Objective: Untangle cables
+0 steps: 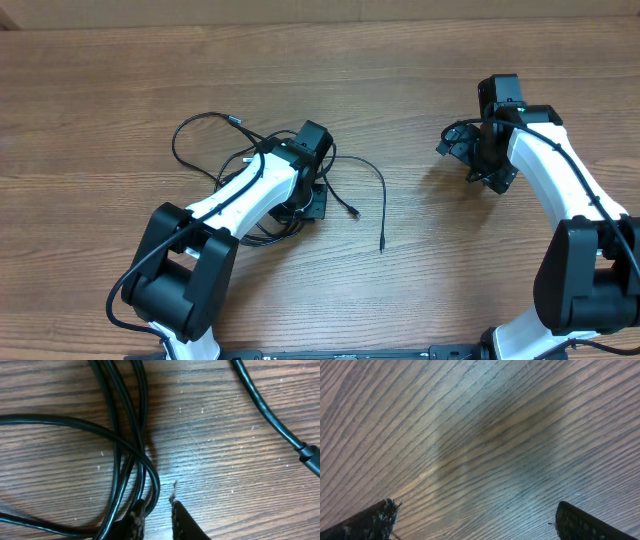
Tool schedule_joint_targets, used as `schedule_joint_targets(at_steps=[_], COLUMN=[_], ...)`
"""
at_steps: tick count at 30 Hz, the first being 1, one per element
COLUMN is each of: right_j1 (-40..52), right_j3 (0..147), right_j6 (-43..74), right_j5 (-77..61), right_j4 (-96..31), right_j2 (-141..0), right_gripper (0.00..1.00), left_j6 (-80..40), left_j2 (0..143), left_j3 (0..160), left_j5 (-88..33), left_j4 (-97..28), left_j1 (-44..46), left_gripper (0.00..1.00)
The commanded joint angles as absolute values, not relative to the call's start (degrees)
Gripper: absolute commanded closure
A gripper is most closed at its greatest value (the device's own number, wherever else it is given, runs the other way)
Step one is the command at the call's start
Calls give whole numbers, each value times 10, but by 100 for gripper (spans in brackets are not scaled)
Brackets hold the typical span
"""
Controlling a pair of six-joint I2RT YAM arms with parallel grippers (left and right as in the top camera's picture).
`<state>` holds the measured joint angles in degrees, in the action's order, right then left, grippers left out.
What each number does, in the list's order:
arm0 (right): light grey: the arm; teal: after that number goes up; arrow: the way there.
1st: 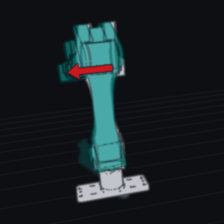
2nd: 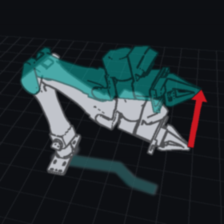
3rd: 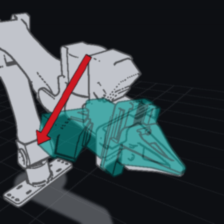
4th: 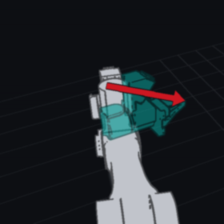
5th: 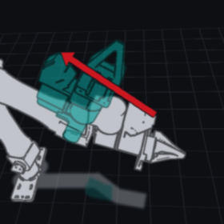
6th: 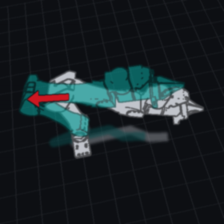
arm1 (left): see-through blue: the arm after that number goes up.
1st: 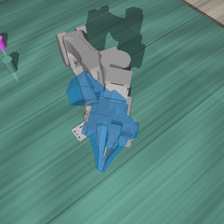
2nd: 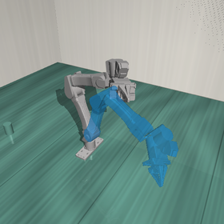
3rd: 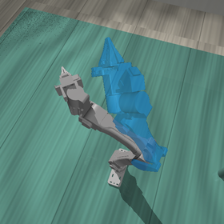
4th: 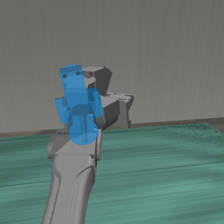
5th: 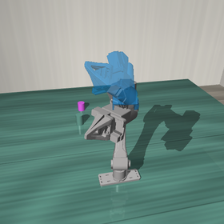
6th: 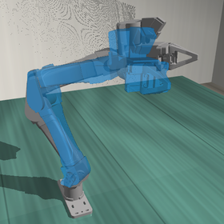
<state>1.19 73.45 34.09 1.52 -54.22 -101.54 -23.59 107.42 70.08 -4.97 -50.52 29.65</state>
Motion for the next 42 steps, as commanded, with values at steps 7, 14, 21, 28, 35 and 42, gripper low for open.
schedule_joint_targets(at_steps=[7,14,21,28,35,42], right_j1=[10,10,10,10,10,10], right_j3=[739,739,739,739,739,739], right_j6=[341,341,341,341,340,341], right_j5=[21,21,21,21,21,21], right_j4=[-541,-541,-541,-541,-541,-541], right_j2=[-1013,-1013,-1013,-1013,-1013,-1013], right_gripper=[0,0,0,0,0,0], left_j6=[-227,-206,-192,-79,-20,-61], left_j2=[1099,1102,1103,1103,1103,1103], left_j3=[696,696,696,696,696,696], left_j5=[-62,-77,-83,-157,-200,-173], left_j4=[-494,-488,-481,-458,-453,-456], left_j1=[301,300,300,300,300,300], left_gripper=[78,79,78,73,64,59])
